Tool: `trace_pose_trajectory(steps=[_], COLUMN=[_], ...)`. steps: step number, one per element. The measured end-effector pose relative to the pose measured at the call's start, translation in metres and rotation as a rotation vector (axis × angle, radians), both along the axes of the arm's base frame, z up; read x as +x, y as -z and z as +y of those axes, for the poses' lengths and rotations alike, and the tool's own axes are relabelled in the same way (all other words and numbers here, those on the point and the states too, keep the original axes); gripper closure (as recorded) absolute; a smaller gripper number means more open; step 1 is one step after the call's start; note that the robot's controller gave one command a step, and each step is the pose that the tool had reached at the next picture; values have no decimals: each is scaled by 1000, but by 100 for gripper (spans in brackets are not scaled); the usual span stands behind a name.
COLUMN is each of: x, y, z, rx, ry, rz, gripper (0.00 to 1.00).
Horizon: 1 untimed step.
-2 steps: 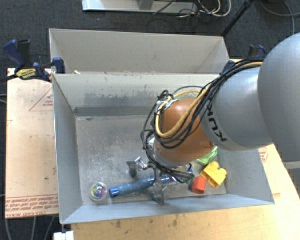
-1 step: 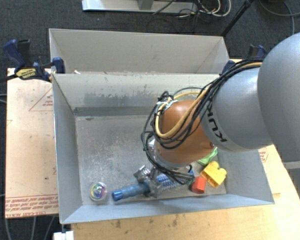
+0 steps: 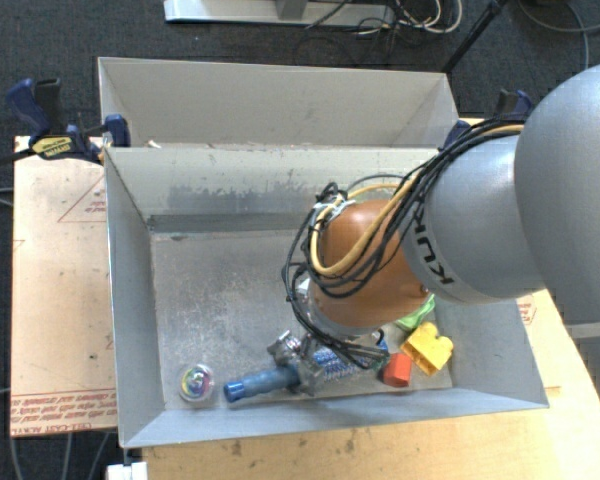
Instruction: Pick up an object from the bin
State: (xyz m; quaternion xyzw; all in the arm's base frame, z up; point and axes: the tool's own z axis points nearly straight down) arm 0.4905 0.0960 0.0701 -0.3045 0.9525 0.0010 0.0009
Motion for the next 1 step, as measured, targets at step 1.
trace_pose_trajectory(steps=[1], x=[0], y=[0], z=[0], rx=[0], ry=[0], rz=[0], gripper=[100])
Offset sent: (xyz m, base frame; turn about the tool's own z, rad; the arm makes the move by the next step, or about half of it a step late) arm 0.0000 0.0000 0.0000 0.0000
